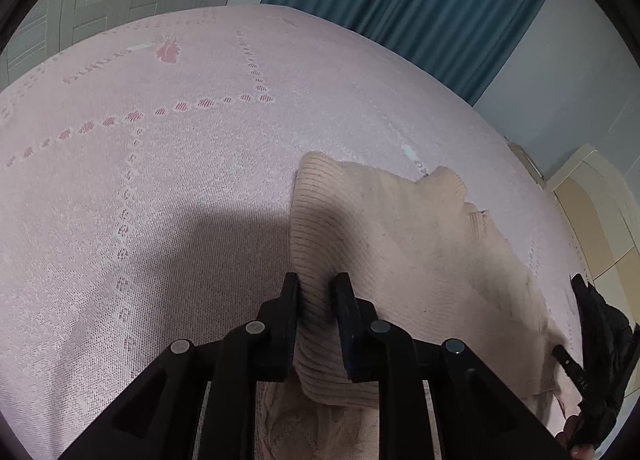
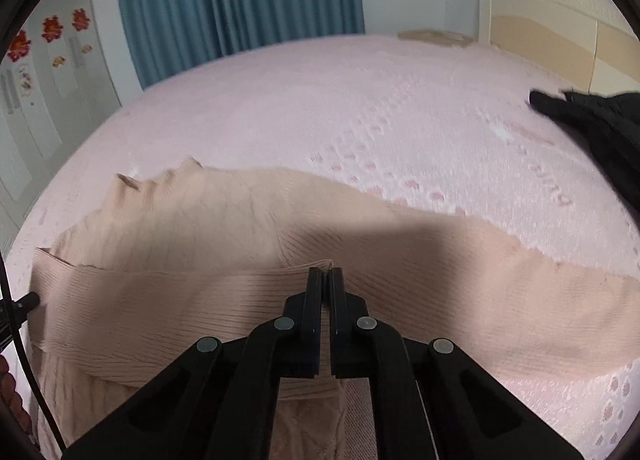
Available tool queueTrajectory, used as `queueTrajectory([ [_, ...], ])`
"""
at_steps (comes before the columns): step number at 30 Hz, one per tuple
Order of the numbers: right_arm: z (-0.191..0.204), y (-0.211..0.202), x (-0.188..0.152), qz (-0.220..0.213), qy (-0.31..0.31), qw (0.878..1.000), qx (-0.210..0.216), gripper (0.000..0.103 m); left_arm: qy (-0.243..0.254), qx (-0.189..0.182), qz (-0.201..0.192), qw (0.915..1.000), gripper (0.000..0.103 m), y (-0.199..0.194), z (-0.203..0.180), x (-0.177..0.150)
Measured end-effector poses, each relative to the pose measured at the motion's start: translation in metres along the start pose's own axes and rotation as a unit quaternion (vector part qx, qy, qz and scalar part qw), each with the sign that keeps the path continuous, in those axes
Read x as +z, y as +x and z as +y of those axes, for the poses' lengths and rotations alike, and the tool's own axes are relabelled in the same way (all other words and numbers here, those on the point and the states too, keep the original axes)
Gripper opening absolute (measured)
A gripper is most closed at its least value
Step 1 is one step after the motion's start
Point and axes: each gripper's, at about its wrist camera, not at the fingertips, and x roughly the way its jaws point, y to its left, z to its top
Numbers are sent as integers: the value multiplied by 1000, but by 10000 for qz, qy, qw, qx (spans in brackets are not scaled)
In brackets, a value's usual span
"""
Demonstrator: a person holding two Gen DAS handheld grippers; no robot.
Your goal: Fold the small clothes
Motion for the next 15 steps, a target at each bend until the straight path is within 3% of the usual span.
queueTrajectory([
  [9, 1, -6, -2, 151, -138, 9997, -110, 11, 195, 139, -158, 9996, 21, -7, -8, 1],
  [12, -3, -16, 0, 66, -88, 9999, -46, 23, 308, 150, -261, 9991, 27, -12, -15, 0],
  [14, -9, -25, 1, 6, -37, 10000, -19, 39, 412, 149, -319, 9985, 32, -14, -20, 0],
  [15, -12, -30, 1, -34, -30, 10000, -13, 40, 484, 175, -350, 9981, 33, -15, -23, -1],
])
